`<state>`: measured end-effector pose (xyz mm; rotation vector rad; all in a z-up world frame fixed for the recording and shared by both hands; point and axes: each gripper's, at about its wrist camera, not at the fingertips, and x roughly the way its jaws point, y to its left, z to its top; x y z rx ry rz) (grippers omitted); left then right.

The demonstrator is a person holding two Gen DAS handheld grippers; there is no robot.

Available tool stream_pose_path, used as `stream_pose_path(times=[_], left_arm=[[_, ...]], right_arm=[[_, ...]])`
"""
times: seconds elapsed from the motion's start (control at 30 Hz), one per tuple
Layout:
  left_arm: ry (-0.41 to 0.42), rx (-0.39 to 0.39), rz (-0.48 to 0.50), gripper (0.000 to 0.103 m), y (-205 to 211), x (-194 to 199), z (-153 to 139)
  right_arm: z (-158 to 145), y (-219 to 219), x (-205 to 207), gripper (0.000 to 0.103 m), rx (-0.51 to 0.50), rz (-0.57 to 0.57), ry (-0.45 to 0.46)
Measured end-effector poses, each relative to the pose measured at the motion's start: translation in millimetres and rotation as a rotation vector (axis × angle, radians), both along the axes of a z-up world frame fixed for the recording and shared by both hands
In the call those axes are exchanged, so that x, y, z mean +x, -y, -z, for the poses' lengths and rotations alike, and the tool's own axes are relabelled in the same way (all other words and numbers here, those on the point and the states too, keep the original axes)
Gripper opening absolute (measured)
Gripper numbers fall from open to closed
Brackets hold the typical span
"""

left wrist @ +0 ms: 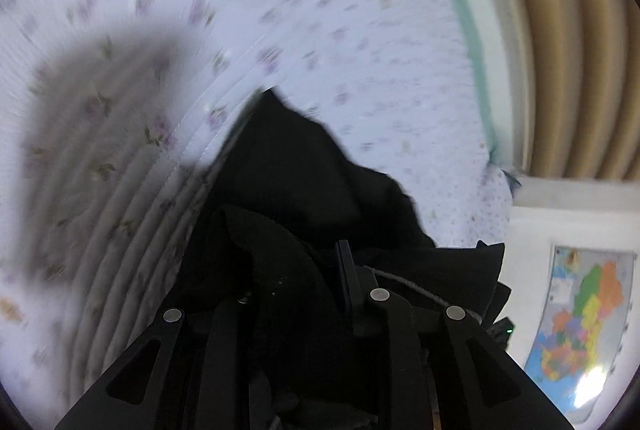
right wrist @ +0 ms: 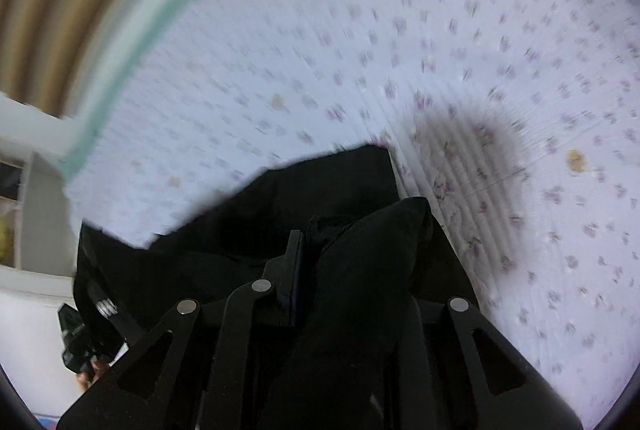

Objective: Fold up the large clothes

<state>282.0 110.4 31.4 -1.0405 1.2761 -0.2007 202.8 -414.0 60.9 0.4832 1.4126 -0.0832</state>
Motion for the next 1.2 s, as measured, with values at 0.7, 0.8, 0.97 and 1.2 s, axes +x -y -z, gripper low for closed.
stream_pose_path(times=[0.7,0.8,0.97,1.2], left_arm=[[0.577,-0.372,0.11,0.085,-85,-86,-167],[0.506,-0.165,0.097,0.085,-83,-79,-172],[0.288,0.192,0.168,0.085,-41,-41,-131],[0.223,0.147,0.145,0.084,-20,13,-85]], right_arm=[[-114,27,-45,0.062,0.228,-0.168,0.106],[-130,19,-49,0.076,0.085,-0.213,0.152],[-129,-4,-42,0.082,-0.165,-0.324,0.192],[-51,8,-1,0.086,-0.246,-0.338,0.143]])
